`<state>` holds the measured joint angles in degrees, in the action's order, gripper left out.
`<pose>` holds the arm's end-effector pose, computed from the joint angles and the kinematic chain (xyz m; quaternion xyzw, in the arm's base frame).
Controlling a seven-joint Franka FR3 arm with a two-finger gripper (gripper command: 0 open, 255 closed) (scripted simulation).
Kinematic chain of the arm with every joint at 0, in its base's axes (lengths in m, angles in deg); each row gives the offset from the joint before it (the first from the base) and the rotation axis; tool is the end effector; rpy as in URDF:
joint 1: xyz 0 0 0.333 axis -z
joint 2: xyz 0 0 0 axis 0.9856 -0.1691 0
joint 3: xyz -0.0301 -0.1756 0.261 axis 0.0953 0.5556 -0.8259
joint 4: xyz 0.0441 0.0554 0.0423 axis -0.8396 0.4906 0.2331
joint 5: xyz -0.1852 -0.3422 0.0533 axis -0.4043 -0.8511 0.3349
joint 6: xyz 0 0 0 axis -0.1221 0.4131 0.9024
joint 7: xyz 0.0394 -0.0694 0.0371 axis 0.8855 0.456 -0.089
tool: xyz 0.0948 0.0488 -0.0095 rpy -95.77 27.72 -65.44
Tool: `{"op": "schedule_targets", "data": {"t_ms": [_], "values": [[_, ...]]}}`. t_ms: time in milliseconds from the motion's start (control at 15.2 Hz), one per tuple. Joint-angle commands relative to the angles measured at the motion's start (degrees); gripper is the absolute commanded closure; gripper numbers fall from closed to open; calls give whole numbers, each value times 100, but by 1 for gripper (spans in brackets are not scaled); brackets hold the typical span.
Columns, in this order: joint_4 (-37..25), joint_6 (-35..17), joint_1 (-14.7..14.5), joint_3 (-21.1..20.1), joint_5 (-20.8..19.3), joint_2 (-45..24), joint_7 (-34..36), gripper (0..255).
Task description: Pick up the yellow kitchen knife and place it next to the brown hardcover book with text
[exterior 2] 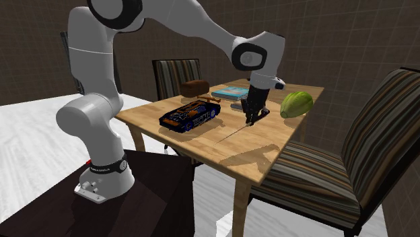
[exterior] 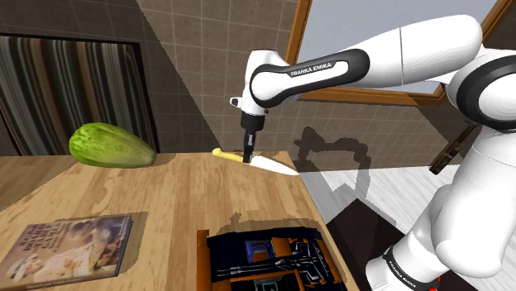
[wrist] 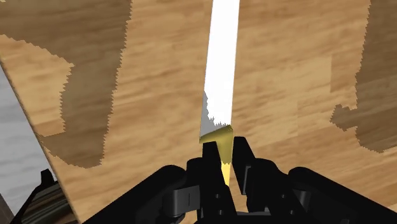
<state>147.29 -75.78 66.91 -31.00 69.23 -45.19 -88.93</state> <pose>0.5540 0.2096 0.3932 -0.8974 -0.4296 0.0325 0.0956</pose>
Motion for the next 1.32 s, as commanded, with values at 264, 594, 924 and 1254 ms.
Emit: {"op": "schedule_targets", "data": {"t_ms": [264,594,924,1254], "values": [[-378,360,-55,-38,-27,2,163,255],[-1408,544,-401,-218,-153,-753,746,255],[-2736,886,-791,-331,-329,-1657,1296,255],[-4636,1518,-1255,-375,-531,-2851,1800,255]]}}
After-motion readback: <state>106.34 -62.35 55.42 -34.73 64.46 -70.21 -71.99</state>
